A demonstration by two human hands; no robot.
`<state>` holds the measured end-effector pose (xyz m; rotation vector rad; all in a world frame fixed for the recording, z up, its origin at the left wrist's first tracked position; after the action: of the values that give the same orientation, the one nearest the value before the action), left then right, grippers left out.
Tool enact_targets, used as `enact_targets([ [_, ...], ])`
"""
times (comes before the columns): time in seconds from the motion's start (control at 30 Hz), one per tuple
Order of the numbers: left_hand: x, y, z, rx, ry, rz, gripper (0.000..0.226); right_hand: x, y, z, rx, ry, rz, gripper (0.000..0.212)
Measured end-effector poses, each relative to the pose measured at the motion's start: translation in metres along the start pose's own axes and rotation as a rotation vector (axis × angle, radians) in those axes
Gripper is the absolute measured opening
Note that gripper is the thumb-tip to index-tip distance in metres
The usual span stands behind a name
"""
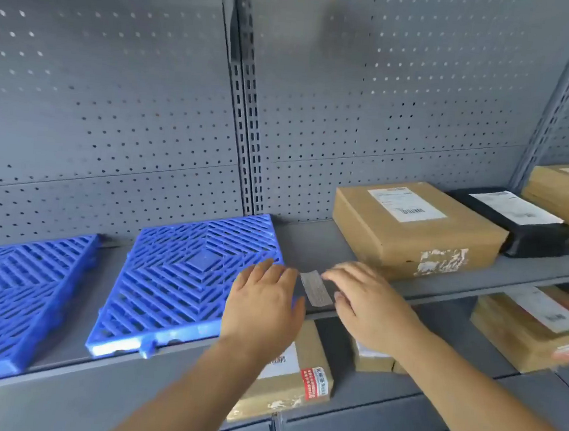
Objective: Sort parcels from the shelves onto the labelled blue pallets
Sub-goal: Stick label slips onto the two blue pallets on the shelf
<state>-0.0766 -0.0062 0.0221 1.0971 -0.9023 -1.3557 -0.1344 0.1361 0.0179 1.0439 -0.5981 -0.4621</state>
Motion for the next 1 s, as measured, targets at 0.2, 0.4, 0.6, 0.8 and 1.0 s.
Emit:
enact_targets([
  [0.2, -0.023, -0.014, 0.008, -0.031, -0.091, -0.03, 0.026, 0.0, -0.011, -0.01, -0.037, 0.112, -0.064, 0.026],
  [0.4, -0.03, -0.021, 0.011, -0.015, -0.122, -0.013, 0.029, -0.001, -0.014, -0.014, -0.072, 0.119, -0.061, 0.026],
  [0.6, -0.033, -0.018, 0.005, -0.006, -0.136, -0.003, 0.02, -0.004, -0.017, -0.018, -0.079, 0.123, -0.046, 0.018],
  [0.8, -0.037, -0.006, -0.003, -0.093, -0.151, -0.001, 0.012, 0.002, -0.01, -0.023, -0.121, 0.134, 0.026, 0.006],
  [1.0, -0.026, 0.016, -0.01, -0.199, -0.139, -0.071, 0.013, 0.002, -0.007, -0.019, -0.173, 0.039, 0.144, 0.013],
])
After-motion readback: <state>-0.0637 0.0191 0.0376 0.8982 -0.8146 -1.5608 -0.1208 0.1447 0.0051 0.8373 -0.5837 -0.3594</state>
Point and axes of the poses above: each hand's wrist, its own z-axis towards the middle knuckle, its own y-axis out of the back of the hand, x = y × z, the point moved 8 cm from there along z, towards the middle knuckle, and after that the axes turned 2 degrees about -z, right-handed, at the moved point
